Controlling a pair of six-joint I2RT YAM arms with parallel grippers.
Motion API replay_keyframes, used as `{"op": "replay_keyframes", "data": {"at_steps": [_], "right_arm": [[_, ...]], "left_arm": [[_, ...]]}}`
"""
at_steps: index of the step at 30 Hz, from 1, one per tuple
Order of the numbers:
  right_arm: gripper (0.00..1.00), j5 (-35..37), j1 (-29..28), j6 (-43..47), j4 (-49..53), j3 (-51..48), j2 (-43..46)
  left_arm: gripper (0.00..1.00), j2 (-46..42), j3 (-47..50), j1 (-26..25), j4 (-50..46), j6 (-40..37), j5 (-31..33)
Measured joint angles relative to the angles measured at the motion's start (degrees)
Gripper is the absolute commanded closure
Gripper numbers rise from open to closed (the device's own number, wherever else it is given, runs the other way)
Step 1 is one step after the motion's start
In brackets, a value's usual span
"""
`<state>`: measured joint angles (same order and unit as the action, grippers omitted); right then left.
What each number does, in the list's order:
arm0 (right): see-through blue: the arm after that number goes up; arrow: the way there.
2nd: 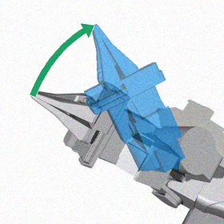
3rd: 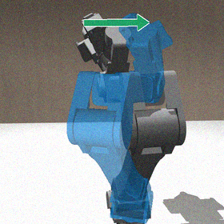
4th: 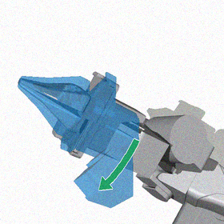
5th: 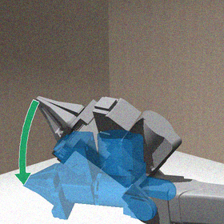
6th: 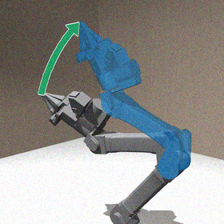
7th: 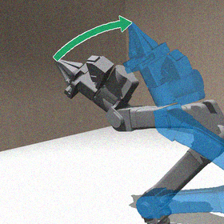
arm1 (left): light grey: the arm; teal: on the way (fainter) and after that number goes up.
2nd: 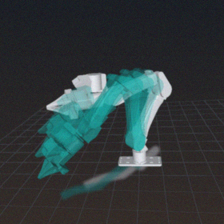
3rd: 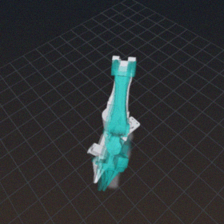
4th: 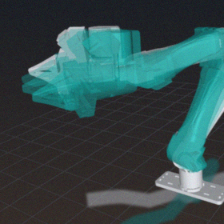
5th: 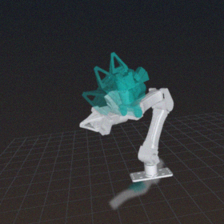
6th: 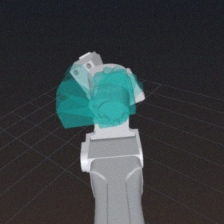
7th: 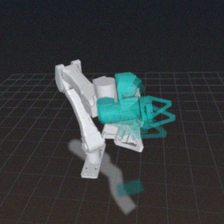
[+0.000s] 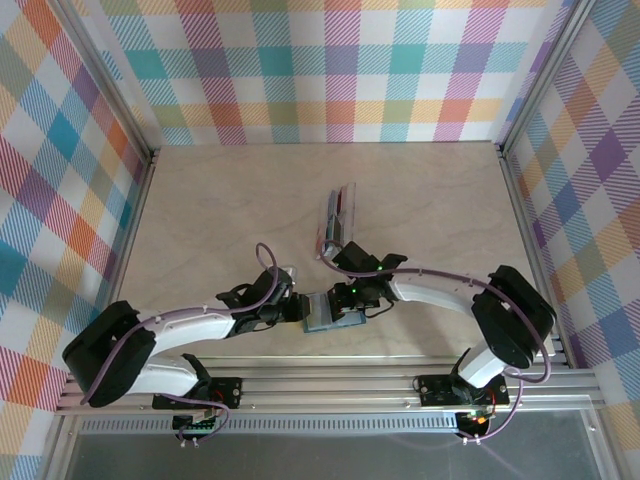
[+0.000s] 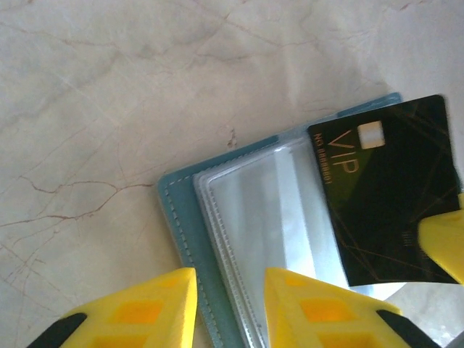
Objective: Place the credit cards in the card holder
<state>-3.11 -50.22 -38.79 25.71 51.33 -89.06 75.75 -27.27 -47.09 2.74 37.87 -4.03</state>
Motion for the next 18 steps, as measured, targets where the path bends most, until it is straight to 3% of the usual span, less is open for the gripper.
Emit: {"op": "replay_keyframes", "data": {"at_steps": [8, 18], "right_arm": [[1.0, 1.4, 0.0, -4.5, -3.3, -5.2, 5.0], [1.0, 3.3, 0.4, -2.7, -1.0, -5.6, 10.6]], "left_arm": [[0.8, 7.3, -3.5, -0.8, 0.3, -0.3, -0.4], [0.81, 8.8, -4.2, -0.9, 1.4, -0.4, -0.4]]}}
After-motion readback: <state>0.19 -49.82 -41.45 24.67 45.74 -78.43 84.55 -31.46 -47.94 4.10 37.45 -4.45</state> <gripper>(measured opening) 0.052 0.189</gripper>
